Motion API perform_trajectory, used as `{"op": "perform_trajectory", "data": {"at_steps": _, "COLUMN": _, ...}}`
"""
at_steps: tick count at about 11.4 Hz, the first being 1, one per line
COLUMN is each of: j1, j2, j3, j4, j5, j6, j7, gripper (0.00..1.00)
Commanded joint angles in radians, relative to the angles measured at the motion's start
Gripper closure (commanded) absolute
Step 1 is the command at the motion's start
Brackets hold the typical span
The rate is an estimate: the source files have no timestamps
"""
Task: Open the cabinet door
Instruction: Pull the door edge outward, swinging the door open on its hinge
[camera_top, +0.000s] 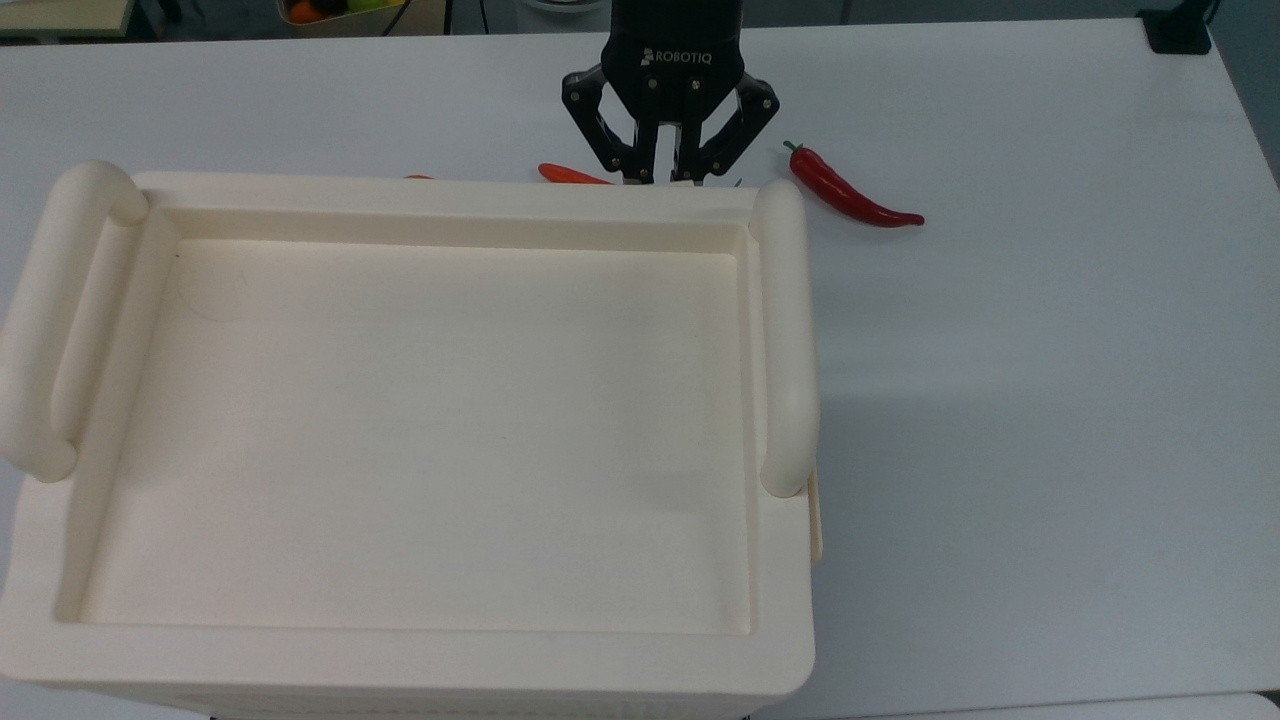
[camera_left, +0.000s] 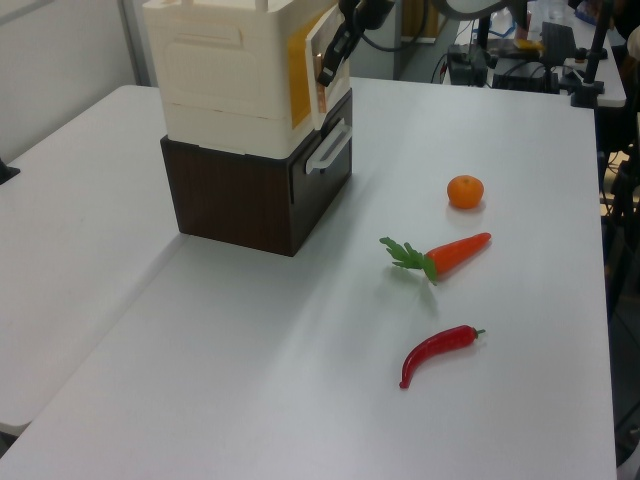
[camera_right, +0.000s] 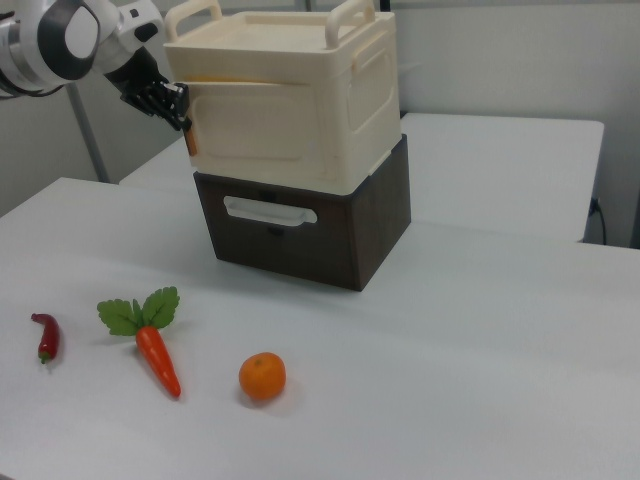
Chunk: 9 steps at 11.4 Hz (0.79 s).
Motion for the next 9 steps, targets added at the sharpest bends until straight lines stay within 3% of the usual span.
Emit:
{"op": "perform_trajectory", "data": {"at_steps": 1, "j1": 0.001, "j2": -0.065, "j3": -0.014, "j4": -0.030, "j5": -0.003, "j6": -0.083, "j7": 0.015, "gripper": 0.25}}
{"op": "perform_trajectory", "data": {"at_steps": 2, "j1": 0.000, "j2": -0.072, "j3": -0.016, "j4": -0.026, "j5": -0.003, "j6": -0.114, "j7": 0.015, "gripper": 0.04}}
{"op": "perform_trajectory", "data": {"at_steps": 3, "j1": -0.003, "j2": -0.088, "j3": -0.016, "j4": -0.021, "j5": -0.002, "j6": -0.129, "j7": 0.013, "gripper": 0.00}}
{"op": "perform_trajectory", "data": {"at_steps": 7, "j1": -0.005, "j2": -0.098, "j3": -0.031, "j4": 0.051, "j5": 0.027, "j6": -0.111, "j7": 0.010, "gripper": 0.00}}
{"op": "perform_trajectory", "data": {"at_steps": 9, "j1": -0.003, "j2": -0.083, "j3": -0.028, "j4": 0.047, "j5": 0.038, "j6": 0.052, "j7": 0.010, "gripper": 0.00}}
